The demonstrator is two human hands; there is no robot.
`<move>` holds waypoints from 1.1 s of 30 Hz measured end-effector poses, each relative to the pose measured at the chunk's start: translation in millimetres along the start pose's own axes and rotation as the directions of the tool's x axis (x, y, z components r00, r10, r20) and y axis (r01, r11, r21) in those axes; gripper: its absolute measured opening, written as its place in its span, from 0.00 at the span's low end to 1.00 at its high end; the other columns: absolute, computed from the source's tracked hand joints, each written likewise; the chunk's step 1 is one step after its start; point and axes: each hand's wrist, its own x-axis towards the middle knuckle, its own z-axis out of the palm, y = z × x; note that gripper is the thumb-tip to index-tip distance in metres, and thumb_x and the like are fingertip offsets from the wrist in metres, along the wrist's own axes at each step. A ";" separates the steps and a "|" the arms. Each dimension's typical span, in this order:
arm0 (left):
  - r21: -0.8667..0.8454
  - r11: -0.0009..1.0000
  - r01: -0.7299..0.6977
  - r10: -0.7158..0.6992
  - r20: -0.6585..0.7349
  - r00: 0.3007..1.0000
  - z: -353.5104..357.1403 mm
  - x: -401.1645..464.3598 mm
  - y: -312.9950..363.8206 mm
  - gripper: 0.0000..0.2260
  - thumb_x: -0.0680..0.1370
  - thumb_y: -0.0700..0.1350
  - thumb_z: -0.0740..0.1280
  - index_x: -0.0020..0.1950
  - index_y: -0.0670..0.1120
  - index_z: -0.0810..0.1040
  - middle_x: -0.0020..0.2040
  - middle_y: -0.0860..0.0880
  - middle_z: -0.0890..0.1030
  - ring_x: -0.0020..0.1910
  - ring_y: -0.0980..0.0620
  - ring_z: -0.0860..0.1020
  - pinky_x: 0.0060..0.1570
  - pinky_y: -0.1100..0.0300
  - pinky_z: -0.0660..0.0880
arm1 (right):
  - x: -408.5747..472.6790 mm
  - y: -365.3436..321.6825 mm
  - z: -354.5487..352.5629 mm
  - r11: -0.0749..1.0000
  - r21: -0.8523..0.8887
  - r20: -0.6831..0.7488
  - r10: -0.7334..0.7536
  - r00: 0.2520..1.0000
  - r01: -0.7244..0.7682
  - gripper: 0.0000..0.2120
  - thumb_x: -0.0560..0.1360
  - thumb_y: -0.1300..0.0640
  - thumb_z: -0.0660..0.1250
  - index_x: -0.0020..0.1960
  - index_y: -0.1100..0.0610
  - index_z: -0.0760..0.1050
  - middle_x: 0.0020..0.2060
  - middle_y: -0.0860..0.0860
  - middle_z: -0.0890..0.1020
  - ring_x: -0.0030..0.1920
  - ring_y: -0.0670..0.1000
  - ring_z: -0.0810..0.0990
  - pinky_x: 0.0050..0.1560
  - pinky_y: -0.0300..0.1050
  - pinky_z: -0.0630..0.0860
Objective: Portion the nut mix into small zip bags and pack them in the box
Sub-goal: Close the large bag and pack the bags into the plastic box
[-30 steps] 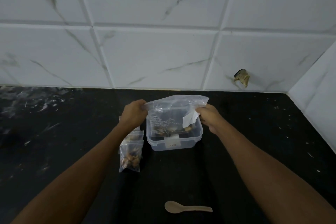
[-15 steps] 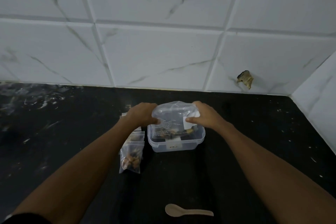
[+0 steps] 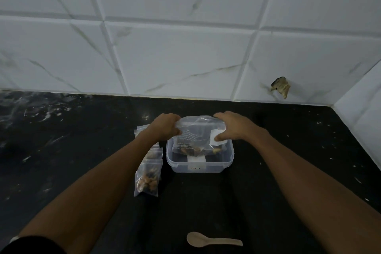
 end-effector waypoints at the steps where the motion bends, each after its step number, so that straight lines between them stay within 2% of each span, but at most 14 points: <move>1: -0.003 1.000 0.001 -0.001 0.001 1.000 0.7 0.3 0.0 0.14 0.76 0.45 0.71 0.60 0.42 0.79 0.53 0.45 0.81 0.52 0.48 0.79 0.54 0.58 0.72 | 0.6 -0.9 1.5 0.998 -0.061 0.016 0.000 1.000 0.001 0.34 0.68 0.45 0.75 0.70 0.49 0.66 0.60 0.50 0.74 0.59 0.53 0.75 0.58 0.52 0.74; 3: -0.012 1.000 0.005 -0.005 0.001 1.000 2.2 0.3 -0.3 0.13 0.77 0.44 0.71 0.59 0.42 0.79 0.51 0.45 0.81 0.51 0.48 0.79 0.53 0.58 0.72 | 3.5 0.9 8.8 0.998 -0.062 0.034 0.036 0.999 -0.034 0.26 0.69 0.48 0.74 0.64 0.49 0.71 0.56 0.50 0.78 0.53 0.52 0.77 0.53 0.50 0.76; 5: -0.038 0.999 0.010 -0.011 -0.006 1.000 4.2 -0.4 -1.3 0.12 0.77 0.44 0.71 0.58 0.42 0.80 0.52 0.44 0.81 0.51 0.48 0.79 0.55 0.56 0.74 | 5.0 2.7 14.2 0.993 0.081 0.022 0.086 0.996 -0.088 0.19 0.71 0.53 0.74 0.60 0.52 0.75 0.54 0.53 0.81 0.50 0.52 0.80 0.50 0.47 0.78; 7: -0.075 0.997 0.025 -0.026 -0.015 1.000 5.6 -2.3 -2.3 0.11 0.77 0.45 0.70 0.56 0.42 0.80 0.51 0.43 0.81 0.50 0.47 0.79 0.56 0.54 0.76 | 5.4 3.4 15.4 0.971 0.201 0.016 0.125 0.992 -0.126 0.15 0.72 0.58 0.73 0.57 0.55 0.77 0.51 0.55 0.82 0.48 0.53 0.81 0.44 0.43 0.77; 10: -0.137 0.989 0.046 -0.052 -0.039 0.998 5.0 -5.4 -1.1 0.07 0.77 0.45 0.70 0.53 0.44 0.79 0.48 0.45 0.80 0.49 0.47 0.79 0.52 0.54 0.76 | 5.8 2.6 15.0 0.955 0.252 -0.002 0.163 0.987 -0.157 0.12 0.72 0.59 0.72 0.55 0.57 0.78 0.49 0.55 0.83 0.47 0.54 0.81 0.41 0.41 0.76; 15: -0.283 0.954 0.096 -0.118 -0.061 0.991 6.6 -16.0 -5.8 0.17 0.76 0.49 0.71 0.62 0.44 0.76 0.55 0.45 0.79 0.52 0.48 0.79 0.53 0.54 0.77 | 5.0 1.6 21.9 0.954 0.241 -0.063 0.200 0.978 -0.180 0.16 0.72 0.58 0.72 0.59 0.56 0.76 0.53 0.55 0.82 0.50 0.54 0.80 0.50 0.46 0.77; 18: -0.340 0.935 0.097 -0.140 -0.104 0.985 3.9 -29.7 -6.6 0.23 0.76 0.52 0.71 0.68 0.45 0.72 0.61 0.45 0.77 0.56 0.49 0.77 0.54 0.54 0.77 | -2.8 0.8 20.5 0.960 0.227 -0.086 0.185 0.979 -0.162 0.29 0.70 0.55 0.73 0.69 0.53 0.67 0.61 0.56 0.75 0.57 0.56 0.77 0.57 0.53 0.77; 20: -0.379 0.922 0.083 -0.157 -0.168 0.973 -0.3 -43.5 -6.5 0.27 0.77 0.53 0.69 0.72 0.44 0.68 0.64 0.44 0.76 0.58 0.48 0.77 0.54 0.55 0.76 | -12.7 -5.8 16.3 0.975 0.149 -0.171 0.189 0.967 -0.164 0.35 0.71 0.52 0.72 0.74 0.52 0.60 0.66 0.57 0.70 0.63 0.58 0.72 0.62 0.57 0.73; 22: -0.434 0.898 0.068 -0.191 -0.246 0.950 -5.1 -61.1 -9.5 0.27 0.78 0.53 0.68 0.74 0.44 0.66 0.65 0.45 0.76 0.58 0.51 0.76 0.49 0.61 0.74 | -30.4 -23.7 13.4 0.980 0.156 -0.356 0.173 0.918 -0.124 0.32 0.74 0.53 0.69 0.74 0.54 0.61 0.68 0.57 0.69 0.66 0.57 0.70 0.64 0.54 0.72; 24: -0.473 0.878 0.073 -0.237 -0.296 0.925 -8.5 -80.5 -15.7 0.25 0.79 0.53 0.66 0.74 0.45 0.67 0.62 0.47 0.76 0.56 0.55 0.75 0.43 0.67 0.70 | -56.5 -54.3 12.4 0.957 0.289 -0.513 0.158 0.843 -0.003 0.25 0.76 0.56 0.67 0.72 0.54 0.66 0.66 0.54 0.70 0.64 0.52 0.71 0.61 0.46 0.74; 26: -0.513 0.852 0.103 -0.295 -0.309 0.904 -6.5 -102.7 -25.3 0.23 0.80 0.53 0.65 0.73 0.47 0.68 0.59 0.50 0.76 0.55 0.55 0.75 0.42 0.66 0.70 | -86.2 -89.8 17.5 0.898 0.418 -0.578 0.143 0.803 0.140 0.18 0.77 0.58 0.66 0.67 0.54 0.71 0.61 0.50 0.74 0.58 0.45 0.74 0.55 0.39 0.75; 29: -0.615 0.770 0.171 -0.407 -0.266 0.874 6.8 -137.5 -39.5 0.17 0.81 0.51 0.64 0.68 0.48 0.72 0.57 0.50 0.79 0.51 0.56 0.78 0.43 0.62 0.73 | -119.1 -136.4 41.6 0.735 0.640 -0.453 0.122 0.883 0.227 0.10 0.78 0.59 0.65 0.59 0.53 0.76 0.50 0.44 0.79 0.49 0.40 0.78 0.49 0.35 0.77; 31: -0.662 0.711 0.238 -0.467 -0.191 0.863 21.3 -156.8 -46.1 0.13 0.81 0.50 0.64 0.64 0.48 0.74 0.55 0.48 0.80 0.49 0.56 0.79 0.41 0.61 0.73 | -127.3 -159.3 67.1 0.614 0.775 -0.251 0.080 0.965 0.151 0.08 0.79 0.58 0.63 0.57 0.51 0.77 0.48 0.44 0.80 0.48 0.42 0.79 0.50 0.39 0.79; 33: -0.676 0.668 0.311 -0.513 -0.115 0.851 35.5 -171.8 -48.7 0.12 0.81 0.50 0.63 0.62 0.47 0.76 0.53 0.47 0.80 0.49 0.53 0.79 0.42 0.59 0.75 | -123.2 -172.9 95.6 0.556 0.831 -0.037 0.090 0.995 -0.019 0.10 0.79 0.58 0.61 0.58 0.52 0.77 0.50 0.48 0.80 0.50 0.44 0.80 0.53 0.44 0.79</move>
